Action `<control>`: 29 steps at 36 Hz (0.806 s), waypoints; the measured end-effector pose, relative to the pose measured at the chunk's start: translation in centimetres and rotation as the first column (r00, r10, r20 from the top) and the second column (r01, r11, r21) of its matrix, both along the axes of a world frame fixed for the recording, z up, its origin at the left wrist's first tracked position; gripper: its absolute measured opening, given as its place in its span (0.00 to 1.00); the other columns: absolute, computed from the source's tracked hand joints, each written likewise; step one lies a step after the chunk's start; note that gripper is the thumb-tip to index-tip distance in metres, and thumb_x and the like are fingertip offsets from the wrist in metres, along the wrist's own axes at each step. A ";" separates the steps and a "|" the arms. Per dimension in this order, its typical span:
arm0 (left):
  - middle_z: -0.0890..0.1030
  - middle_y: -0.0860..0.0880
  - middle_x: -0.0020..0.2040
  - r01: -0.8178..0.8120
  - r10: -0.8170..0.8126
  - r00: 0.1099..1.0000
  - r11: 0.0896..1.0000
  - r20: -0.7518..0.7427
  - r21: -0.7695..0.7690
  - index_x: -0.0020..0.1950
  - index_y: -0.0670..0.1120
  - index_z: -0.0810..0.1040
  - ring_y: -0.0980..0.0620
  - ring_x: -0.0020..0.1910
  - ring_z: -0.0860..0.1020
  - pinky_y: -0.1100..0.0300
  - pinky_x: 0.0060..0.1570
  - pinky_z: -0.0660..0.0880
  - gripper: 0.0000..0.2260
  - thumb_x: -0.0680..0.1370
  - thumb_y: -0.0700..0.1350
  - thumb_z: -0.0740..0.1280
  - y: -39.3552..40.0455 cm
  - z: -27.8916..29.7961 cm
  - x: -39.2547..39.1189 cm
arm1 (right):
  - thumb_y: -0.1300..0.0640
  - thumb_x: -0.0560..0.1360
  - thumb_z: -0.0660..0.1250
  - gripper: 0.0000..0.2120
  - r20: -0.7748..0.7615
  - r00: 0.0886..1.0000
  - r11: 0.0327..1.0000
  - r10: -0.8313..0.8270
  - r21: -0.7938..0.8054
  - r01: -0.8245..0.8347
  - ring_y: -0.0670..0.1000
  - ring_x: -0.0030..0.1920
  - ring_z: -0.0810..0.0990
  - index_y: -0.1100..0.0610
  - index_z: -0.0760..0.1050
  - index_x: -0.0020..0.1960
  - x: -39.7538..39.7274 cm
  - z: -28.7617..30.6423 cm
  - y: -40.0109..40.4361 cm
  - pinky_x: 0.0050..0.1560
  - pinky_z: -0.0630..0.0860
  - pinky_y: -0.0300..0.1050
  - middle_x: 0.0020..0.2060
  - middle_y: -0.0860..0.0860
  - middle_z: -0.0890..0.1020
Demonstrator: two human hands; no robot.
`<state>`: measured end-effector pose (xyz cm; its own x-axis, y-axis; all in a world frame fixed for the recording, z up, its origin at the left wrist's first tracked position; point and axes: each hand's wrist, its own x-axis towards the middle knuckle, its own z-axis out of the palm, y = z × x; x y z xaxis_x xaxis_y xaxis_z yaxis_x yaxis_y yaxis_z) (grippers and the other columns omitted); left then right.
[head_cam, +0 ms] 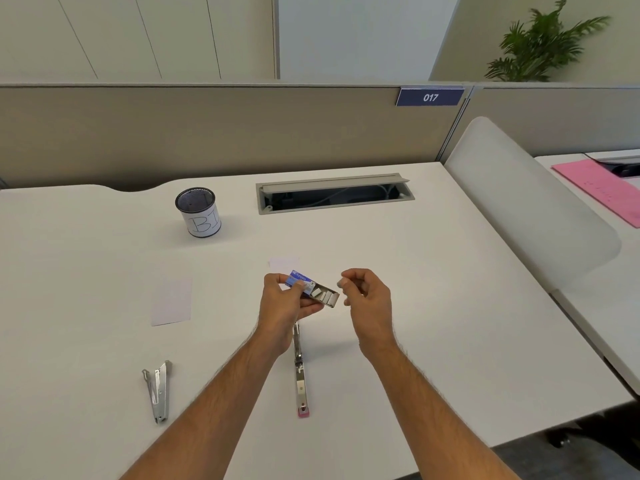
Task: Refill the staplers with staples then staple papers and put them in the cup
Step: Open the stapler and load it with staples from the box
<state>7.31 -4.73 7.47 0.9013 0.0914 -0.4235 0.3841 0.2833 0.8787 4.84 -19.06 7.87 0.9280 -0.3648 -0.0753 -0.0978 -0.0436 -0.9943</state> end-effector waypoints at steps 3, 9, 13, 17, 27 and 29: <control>0.85 0.34 0.51 -0.002 0.002 1.000 1.000 0.001 -0.012 0.56 0.45 0.68 0.40 0.41 0.88 0.57 0.35 0.84 0.06 0.84 0.37 0.64 0.0 0.0 0.2 | 0.67 0.76 0.65 0.09 -0.072 0.996 0.940 -0.061 0.330 0.082 0.51 0.37 0.79 0.60 0.83 0.44 0.2 0.1 -0.6 0.36 0.79 0.44 0.35 0.53 0.79; 0.84 0.34 0.53 0.000 0.000 1.000 1.000 0.008 -0.016 0.60 0.45 0.68 0.40 0.41 0.88 0.53 0.38 0.85 0.07 0.84 0.37 0.63 -0.1 0.0 0.4 | 0.64 0.73 0.66 0.06 -0.300 0.951 0.746 0.079 0.650 0.144 0.52 0.30 0.76 0.62 0.76 0.38 0.3 -0.6 -1.5 0.30 0.75 0.42 0.31 0.54 0.73; 0.84 0.34 0.55 0.009 -0.009 1.000 1.000 -0.005 -0.008 0.64 0.47 0.68 0.40 0.43 0.88 0.59 0.34 0.82 0.11 0.84 0.38 0.63 -0.1 0.1 0.4 | 0.60 0.75 0.71 0.05 -0.319 0.934 0.761 0.160 0.642 0.089 0.51 0.30 0.76 0.61 0.79 0.43 -0.1 -1.6 -1.8 0.28 0.74 0.41 0.34 0.56 0.77; 0.83 0.35 0.57 0.023 -0.023 1.000 1.000 0.000 0.020 0.66 0.48 0.68 0.41 0.44 0.88 0.56 0.38 0.84 0.12 0.84 0.38 0.63 -0.1 0.1 0.6 | 0.59 0.76 0.73 0.09 -0.277 0.932 0.804 0.233 0.594 -0.025 0.49 0.34 0.76 0.63 0.84 0.53 -0.4 -2.4 -2.0 0.31 0.73 0.41 0.39 0.57 0.81; 0.85 0.38 0.51 0.033 -0.033 0.999 0.998 0.009 0.047 0.61 0.49 0.71 0.44 0.40 0.88 0.58 0.34 0.83 0.09 0.84 0.38 0.64 -0.6 0.0 0.8 | 0.62 0.76 0.73 0.06 -0.193 0.938 0.855 0.287 0.493 -0.160 0.48 0.35 0.74 0.65 0.86 0.50 -0.3 -2.6 -2.4 0.31 0.71 0.40 0.41 0.59 0.84; 0.85 0.38 0.51 0.036 -0.037 0.999 0.998 0.016 0.043 0.57 0.51 0.72 0.44 0.40 0.88 0.58 0.34 0.83 0.08 0.84 0.38 0.64 -0.8 0.0 0.7 | 0.63 0.76 0.73 0.05 -0.184 0.944 0.870 0.274 0.466 -0.162 0.48 0.35 0.73 0.65 0.86 0.48 -0.2 -2.5 -2.3 0.31 0.70 0.40 0.41 0.59 0.84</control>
<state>8.01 -5.53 7.47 0.9114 0.0762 -0.4043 0.3782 0.2316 0.8963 4.61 -21.38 5.34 0.9132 -0.0320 -0.4064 -0.3718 0.3431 -0.8626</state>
